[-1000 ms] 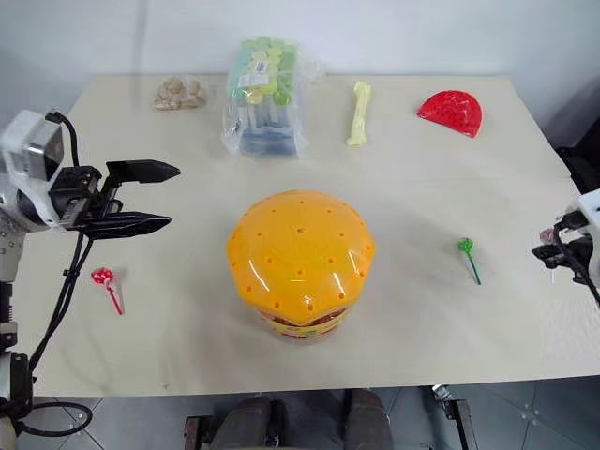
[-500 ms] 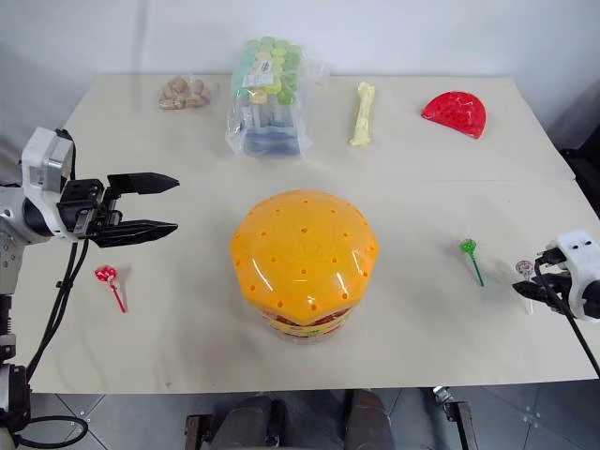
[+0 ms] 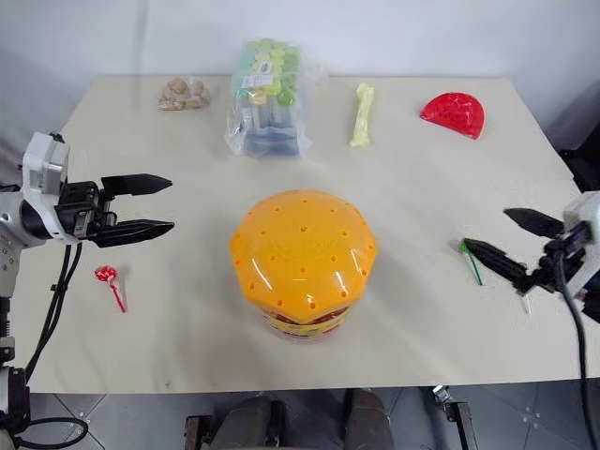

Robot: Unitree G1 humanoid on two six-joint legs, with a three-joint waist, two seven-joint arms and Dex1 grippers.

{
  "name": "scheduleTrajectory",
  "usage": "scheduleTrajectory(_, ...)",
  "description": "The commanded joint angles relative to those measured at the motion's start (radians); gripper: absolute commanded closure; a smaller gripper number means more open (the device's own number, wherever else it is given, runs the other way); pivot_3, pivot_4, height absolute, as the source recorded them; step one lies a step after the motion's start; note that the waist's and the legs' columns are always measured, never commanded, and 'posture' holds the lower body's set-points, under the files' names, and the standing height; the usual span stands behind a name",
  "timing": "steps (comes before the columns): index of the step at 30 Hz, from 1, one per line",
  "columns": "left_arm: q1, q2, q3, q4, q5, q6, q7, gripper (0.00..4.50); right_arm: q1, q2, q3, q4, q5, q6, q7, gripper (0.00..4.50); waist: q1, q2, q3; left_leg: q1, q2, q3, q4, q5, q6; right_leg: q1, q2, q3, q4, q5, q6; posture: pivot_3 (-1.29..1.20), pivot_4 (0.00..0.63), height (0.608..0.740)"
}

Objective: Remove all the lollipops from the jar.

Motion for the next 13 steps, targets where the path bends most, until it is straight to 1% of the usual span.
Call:
scheduleTrajectory(1,0.034,0.031,0.030,0.007,0.010,-0.012,-0.021,0.00,0.045,-0.007,0.063,-0.075,0.006,-0.074,0.083,0.03,0.001,0.000,0.000,0.000,0.000,0.000,0.000,0.000,0.000,0.000,0.000,0.000,0.000,0.000,0.000,0.00,0.150,0.740)
scheduleTrajectory(5,0.094,0.061,0.055,0.012,0.013,-0.023,-0.044,0.00,0.087,-0.022,0.186,-0.012,-0.076,-0.196,0.193,0.03,0.001,-0.001,0.000,0.000,0.000,0.000,0.000,0.000,0.000,0.000,0.000,0.000,0.000,0.000,0.000,0.00,0.150,0.740)
scheduleTrajectory(9,0.182,0.086,0.116,-0.011,-0.015,-0.044,-0.090,0.00,0.076,-0.047,0.237,0.080,-0.131,-0.316,0.292,0.03,0.002,0.000,0.000,0.001,0.000,0.001,0.000,0.000,0.000,0.000,0.000,0.001,0.001,0.000,0.000,0.00,0.150,0.740)
scheduleTrajectory(11,0.232,0.093,0.149,-0.041,-0.027,-0.031,-0.085,0.00,0.051,-0.052,0.251,0.117,-0.140,-0.345,0.307,0.03,0.001,-0.001,0.000,0.001,0.000,0.001,0.000,0.000,0.000,0.000,0.000,0.001,0.001,0.000,0.000,0.00,0.150,0.740)
scheduleTrajectory(13,0.293,0.086,0.183,-0.078,-0.024,-0.060,-0.083,0.00,0.023,-0.041,0.264,0.143,-0.144,-0.355,0.293,0.03,0.000,-0.001,0.000,0.001,0.000,0.001,0.000,0.000,0.000,0.000,0.000,0.001,0.001,0.000,0.000,0.00,0.150,0.740)
